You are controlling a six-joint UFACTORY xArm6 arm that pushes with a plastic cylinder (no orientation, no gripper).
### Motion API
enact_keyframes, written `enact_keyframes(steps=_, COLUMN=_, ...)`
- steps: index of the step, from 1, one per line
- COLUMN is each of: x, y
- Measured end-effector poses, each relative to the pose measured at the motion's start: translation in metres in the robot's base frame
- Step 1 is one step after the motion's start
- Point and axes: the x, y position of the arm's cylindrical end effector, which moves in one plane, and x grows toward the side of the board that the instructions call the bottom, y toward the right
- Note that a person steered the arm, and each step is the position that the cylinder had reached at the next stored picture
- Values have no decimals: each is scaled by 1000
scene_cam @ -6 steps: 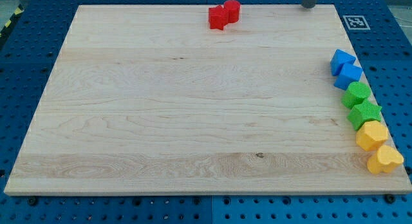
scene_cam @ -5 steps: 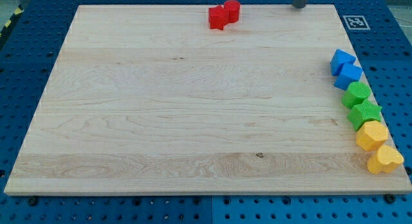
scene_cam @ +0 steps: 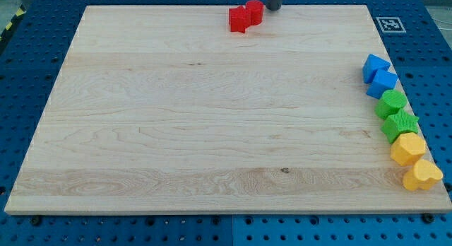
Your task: Move the red circle and the red star away from each other
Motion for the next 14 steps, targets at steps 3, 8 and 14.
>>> enact_keyframes(steps=3, x=0, y=-18)
enact_keyframes(steps=8, x=5, y=-39)
enact_keyframes(steps=14, x=34, y=-44)
